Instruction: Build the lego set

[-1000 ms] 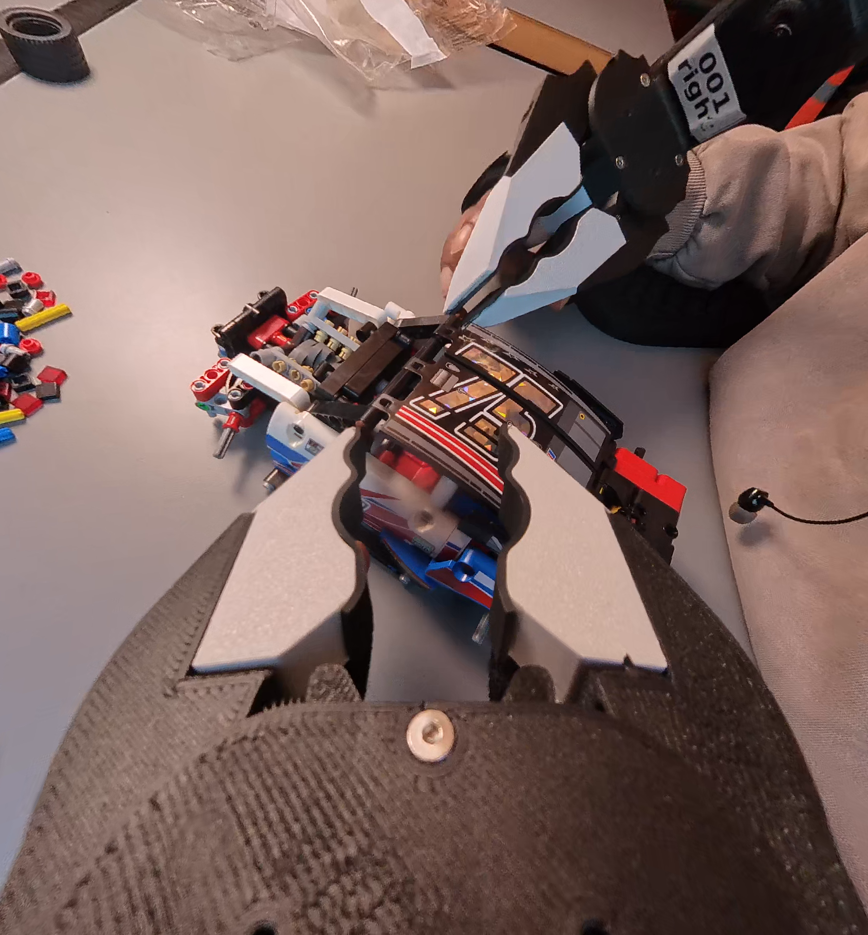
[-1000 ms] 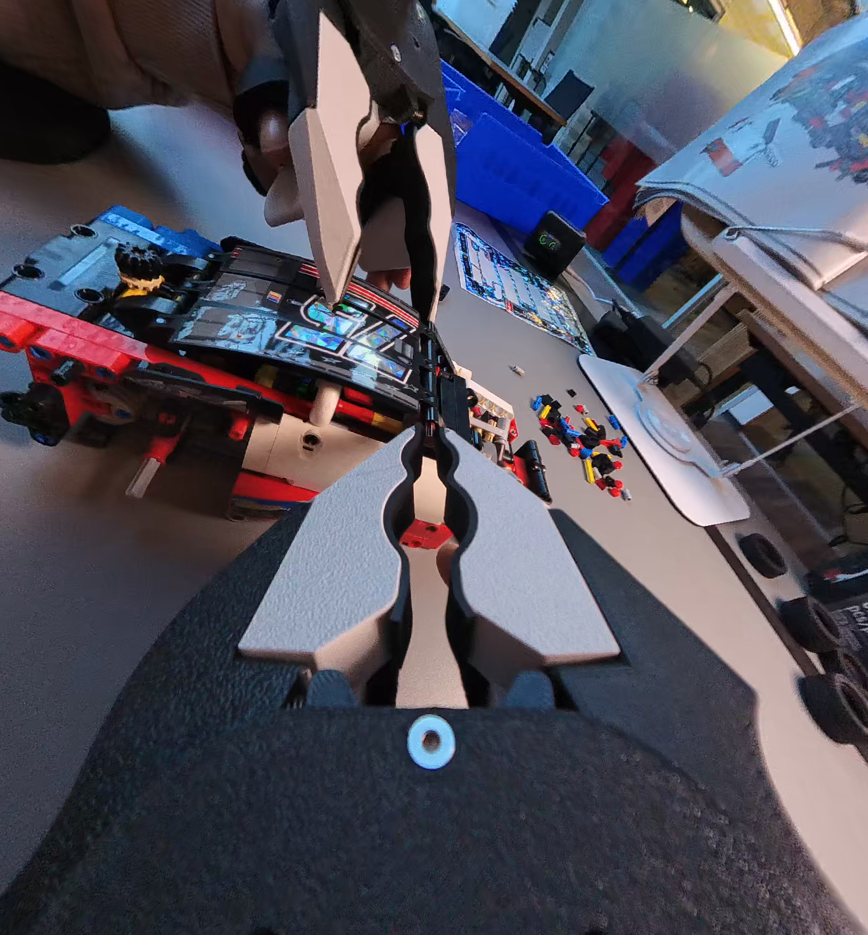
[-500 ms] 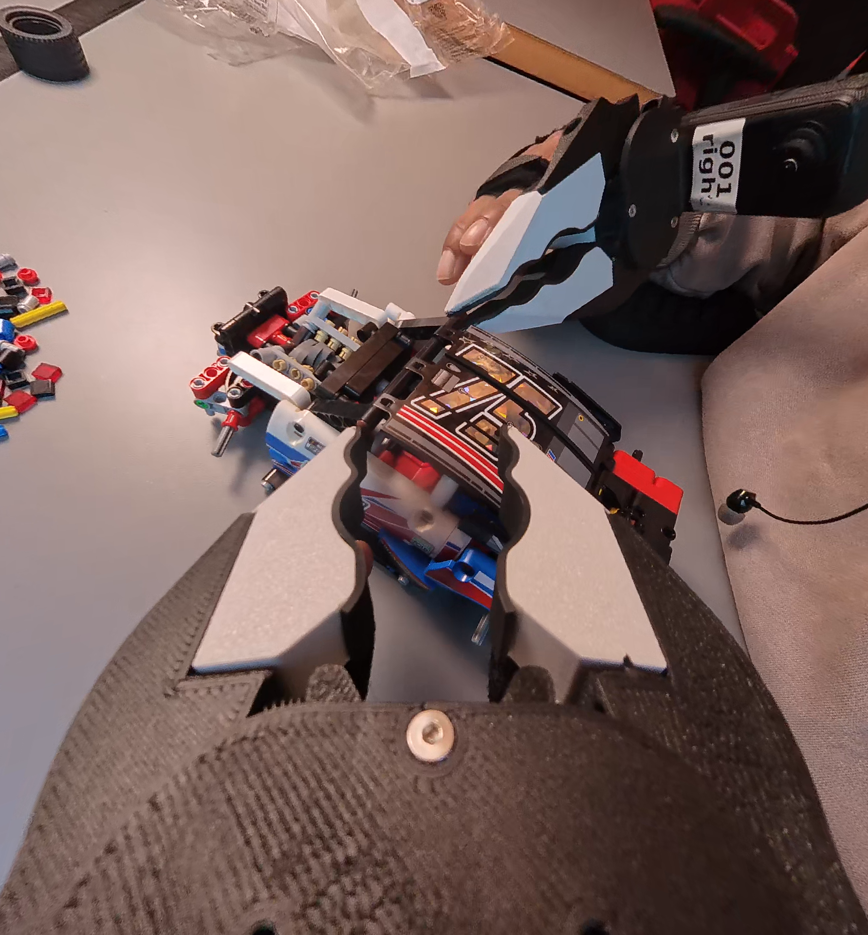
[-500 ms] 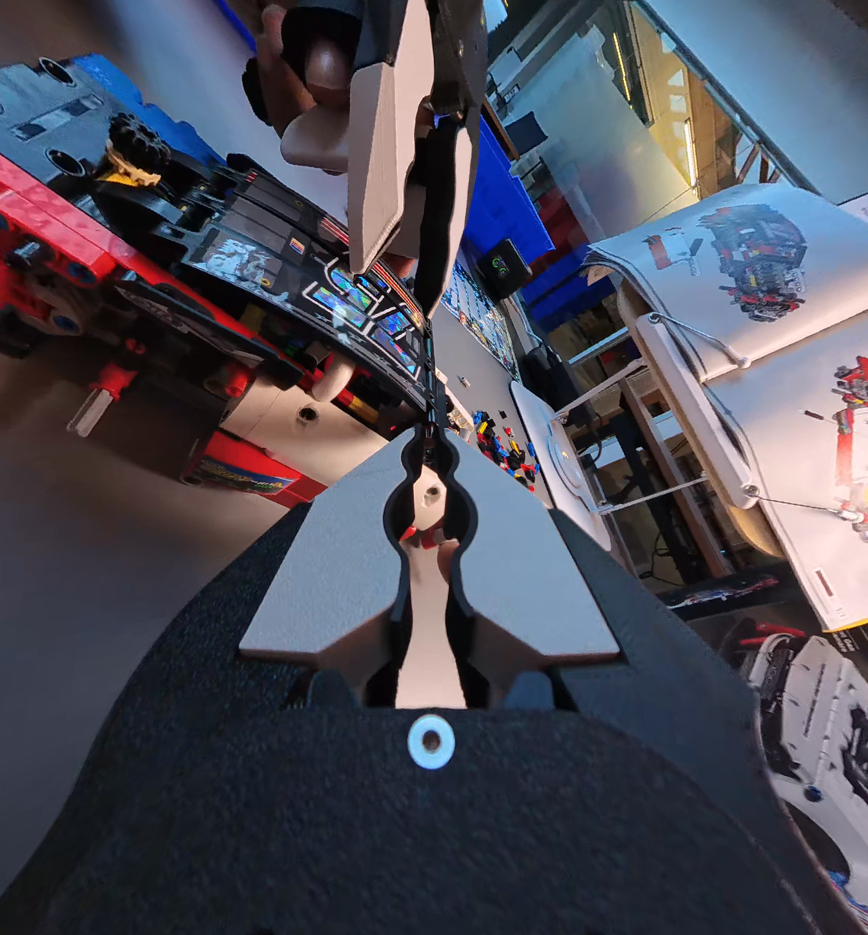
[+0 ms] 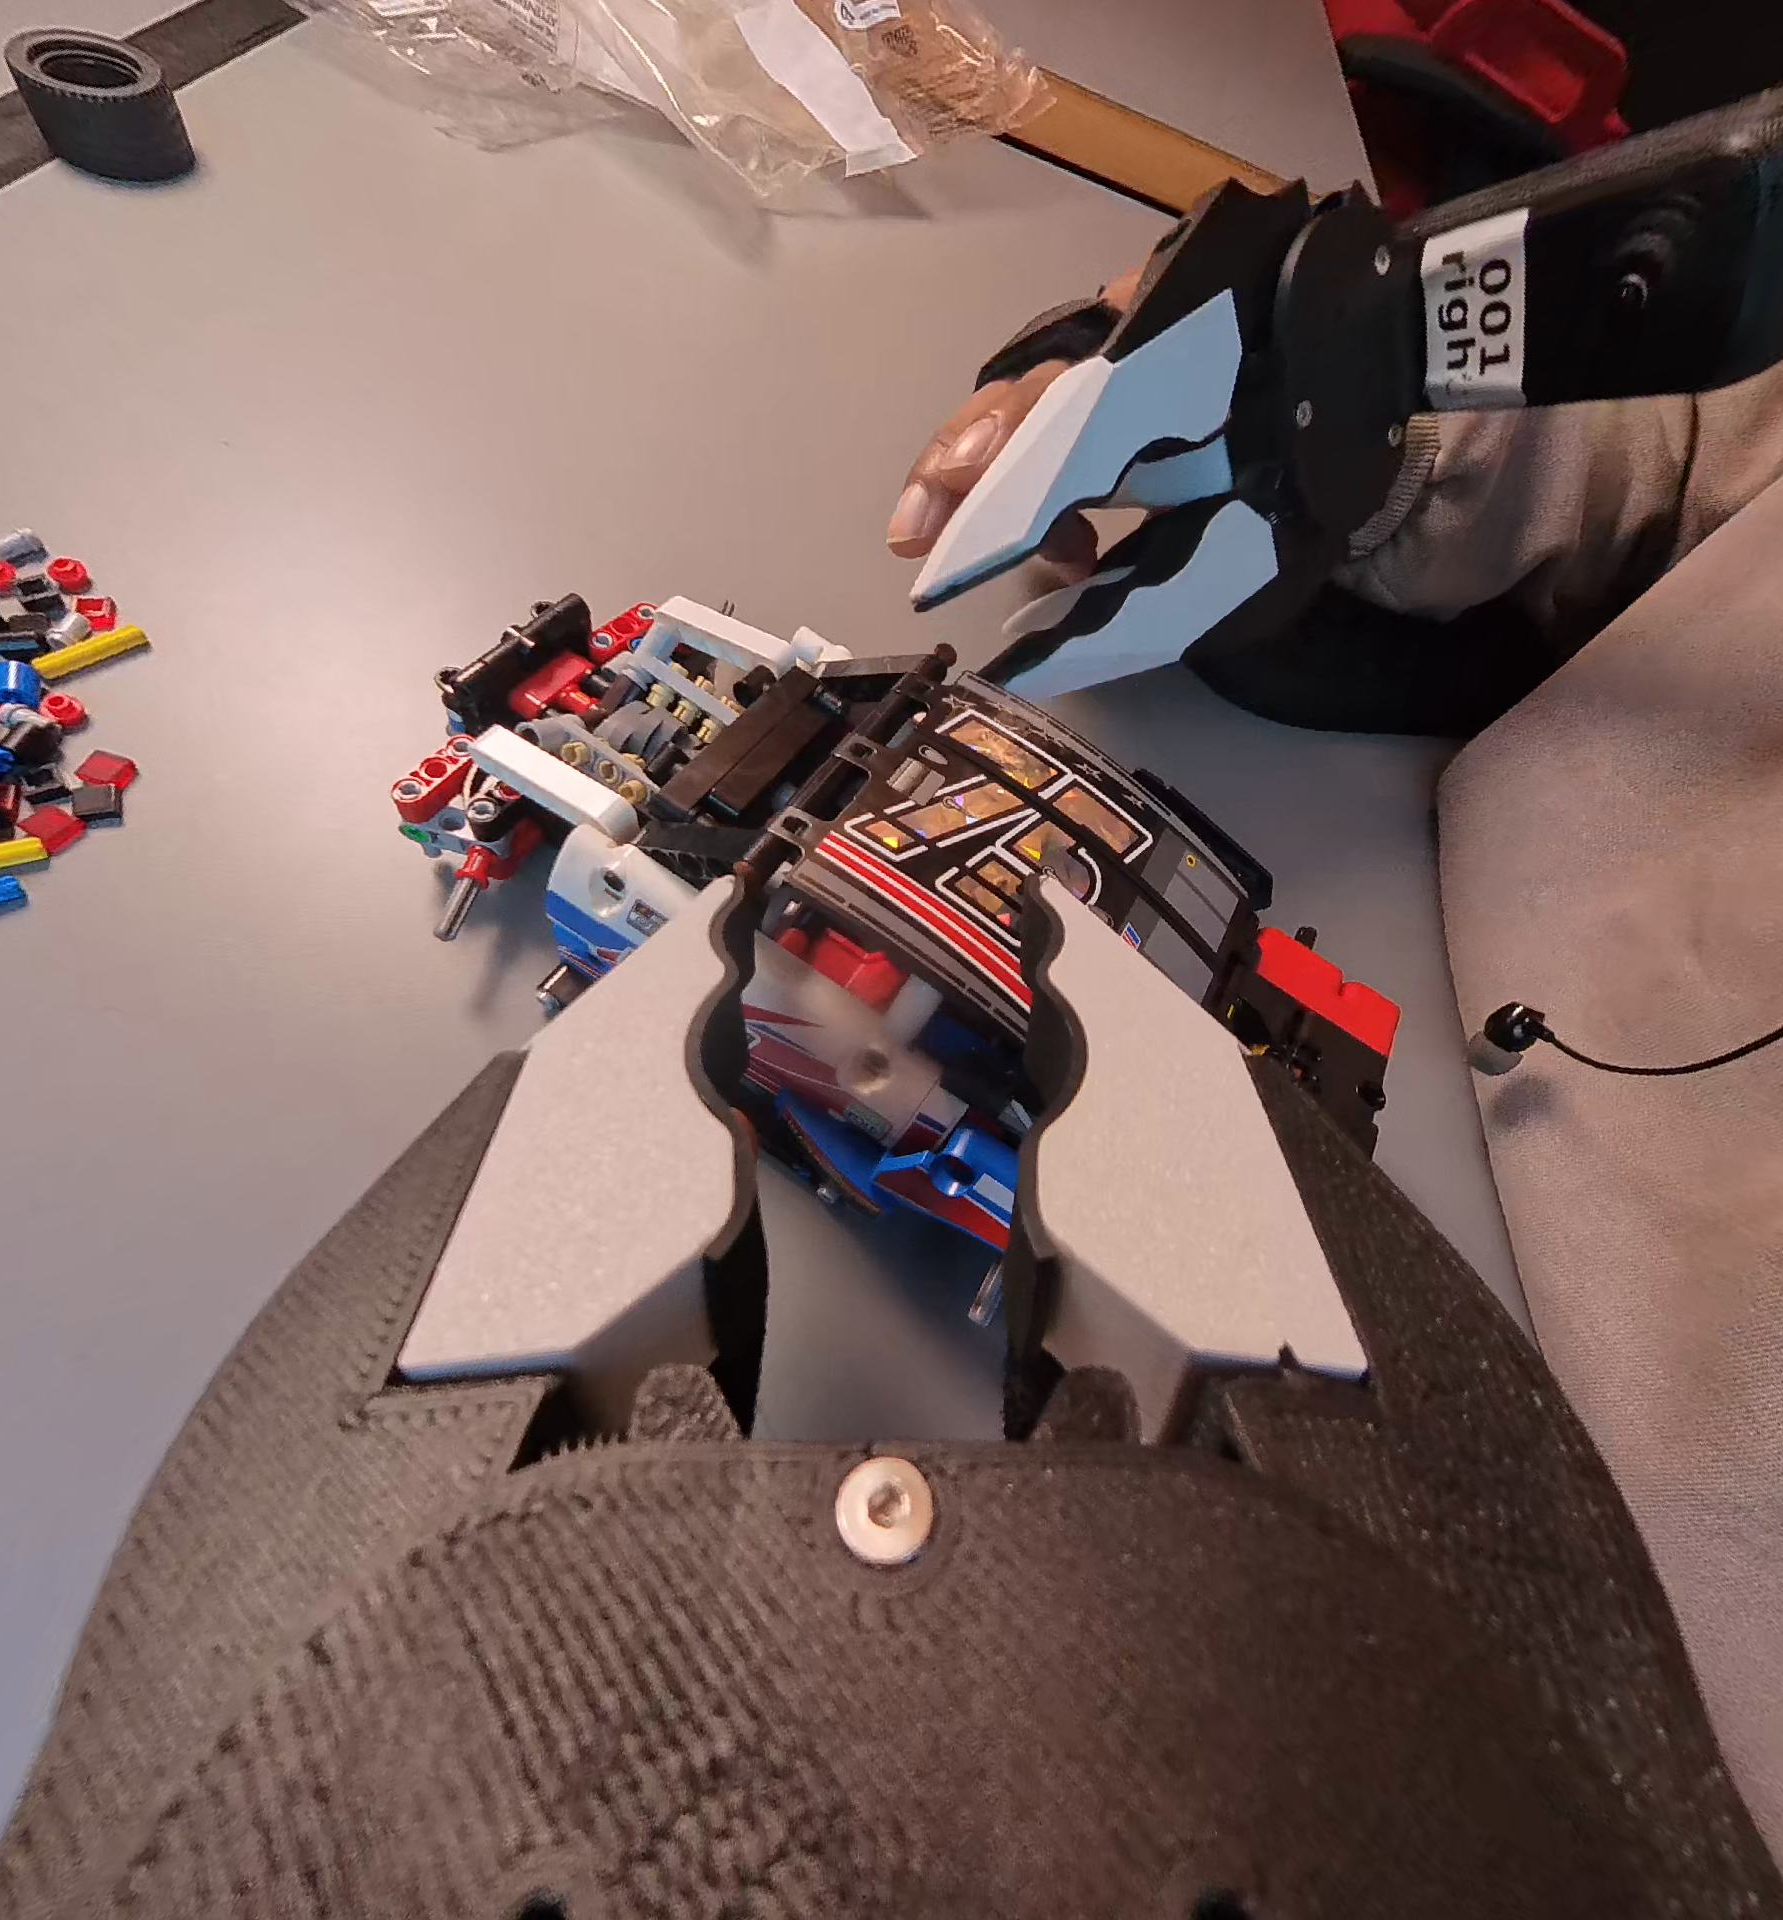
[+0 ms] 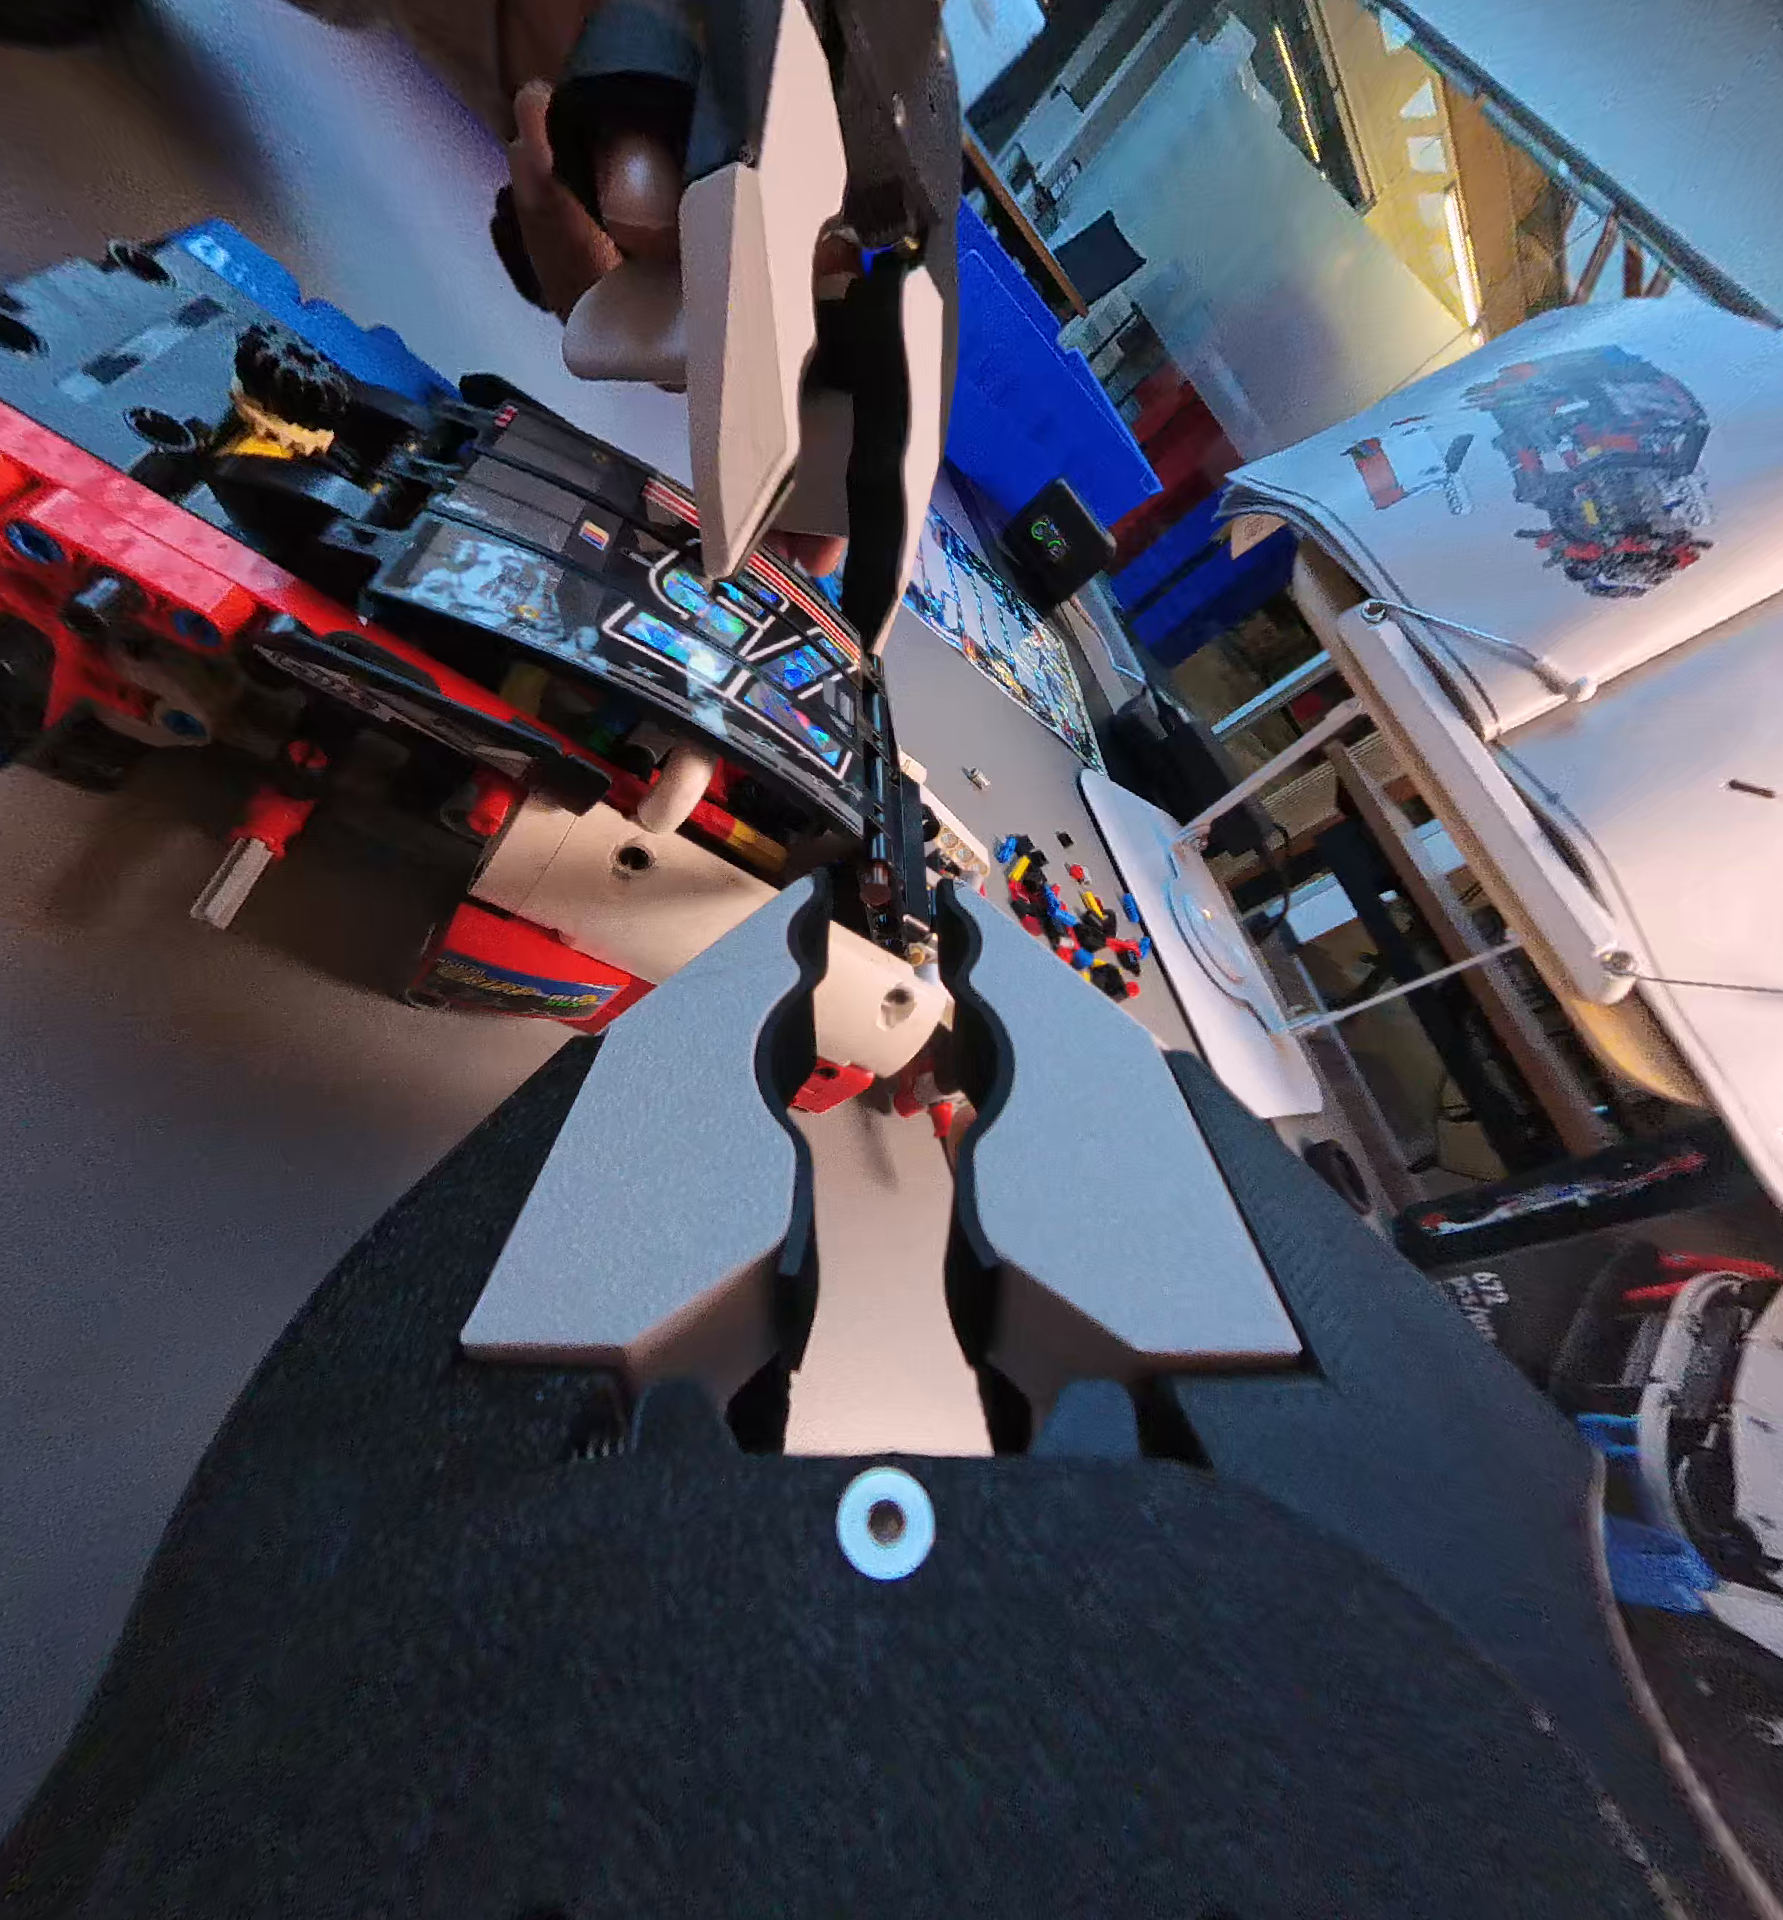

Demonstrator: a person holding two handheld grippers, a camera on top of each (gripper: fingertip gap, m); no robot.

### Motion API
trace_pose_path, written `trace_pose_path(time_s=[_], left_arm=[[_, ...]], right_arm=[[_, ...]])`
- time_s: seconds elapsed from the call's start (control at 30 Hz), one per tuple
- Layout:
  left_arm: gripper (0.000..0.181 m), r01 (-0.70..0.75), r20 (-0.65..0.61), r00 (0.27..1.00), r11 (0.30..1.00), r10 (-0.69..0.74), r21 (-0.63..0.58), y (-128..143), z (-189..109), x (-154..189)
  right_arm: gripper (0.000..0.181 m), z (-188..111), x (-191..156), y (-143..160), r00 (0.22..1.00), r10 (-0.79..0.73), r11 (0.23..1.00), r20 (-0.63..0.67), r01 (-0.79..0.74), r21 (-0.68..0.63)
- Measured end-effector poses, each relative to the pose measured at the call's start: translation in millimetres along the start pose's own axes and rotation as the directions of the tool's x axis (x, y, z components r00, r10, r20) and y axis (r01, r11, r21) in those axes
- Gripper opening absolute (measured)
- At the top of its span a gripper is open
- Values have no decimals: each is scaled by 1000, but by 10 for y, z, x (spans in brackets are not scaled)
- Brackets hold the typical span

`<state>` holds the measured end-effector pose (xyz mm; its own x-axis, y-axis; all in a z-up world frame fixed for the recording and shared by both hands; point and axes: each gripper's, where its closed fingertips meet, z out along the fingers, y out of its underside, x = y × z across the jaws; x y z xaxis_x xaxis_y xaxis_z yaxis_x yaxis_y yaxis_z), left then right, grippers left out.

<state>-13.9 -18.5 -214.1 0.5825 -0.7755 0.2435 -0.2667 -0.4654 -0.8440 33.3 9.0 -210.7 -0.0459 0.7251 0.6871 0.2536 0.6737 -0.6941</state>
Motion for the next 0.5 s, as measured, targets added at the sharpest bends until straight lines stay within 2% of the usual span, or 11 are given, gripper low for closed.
trace_pose_path(time_s=[0.13, 0.5], left_arm=[[49, 1, -1, 1000, 1000, -1, 3, 0, 1, 2], [48, -4, 7, 1000, 1000, 4, -2, 3, 6, 7]], right_arm=[[0, -53, -4, 15, 994, 108, 994, 30, -108, 2], [0, -5, -26, 12, 995, 93, 996, 38, -93, -7]])
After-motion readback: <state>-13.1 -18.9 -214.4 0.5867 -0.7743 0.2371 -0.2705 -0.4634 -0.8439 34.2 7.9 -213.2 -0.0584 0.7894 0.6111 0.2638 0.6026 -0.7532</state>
